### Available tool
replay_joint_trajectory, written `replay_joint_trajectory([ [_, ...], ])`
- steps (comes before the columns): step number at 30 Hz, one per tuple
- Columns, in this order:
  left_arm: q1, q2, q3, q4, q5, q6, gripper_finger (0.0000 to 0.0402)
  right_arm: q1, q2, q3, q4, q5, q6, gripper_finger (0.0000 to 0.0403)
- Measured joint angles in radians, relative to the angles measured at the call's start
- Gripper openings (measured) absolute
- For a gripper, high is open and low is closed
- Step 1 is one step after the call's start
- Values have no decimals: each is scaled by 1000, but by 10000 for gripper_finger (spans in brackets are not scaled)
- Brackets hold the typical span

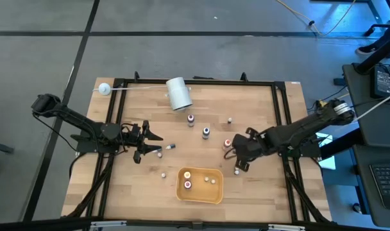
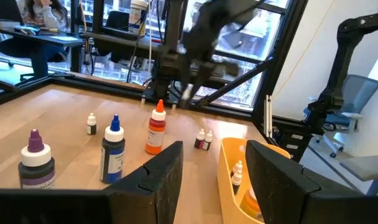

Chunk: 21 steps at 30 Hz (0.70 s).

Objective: Pick & Place food coloring
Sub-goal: Put the top right small red food coloring bottle into the yellow bin

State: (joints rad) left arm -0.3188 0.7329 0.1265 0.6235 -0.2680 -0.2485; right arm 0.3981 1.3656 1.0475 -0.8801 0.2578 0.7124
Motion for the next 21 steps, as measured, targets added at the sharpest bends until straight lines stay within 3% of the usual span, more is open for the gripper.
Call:
replay_joint_trajectory([
  [6,0,0,0,0,0,0,171,96,156,246,1,41,-115,63],
  [12,0,0,0,0,0,0,171,148,389,475,-1,-4,-267,64],
  [21,0,0,0,0,0,-1,171,182,627,617,-3,-72,-332,64],
])
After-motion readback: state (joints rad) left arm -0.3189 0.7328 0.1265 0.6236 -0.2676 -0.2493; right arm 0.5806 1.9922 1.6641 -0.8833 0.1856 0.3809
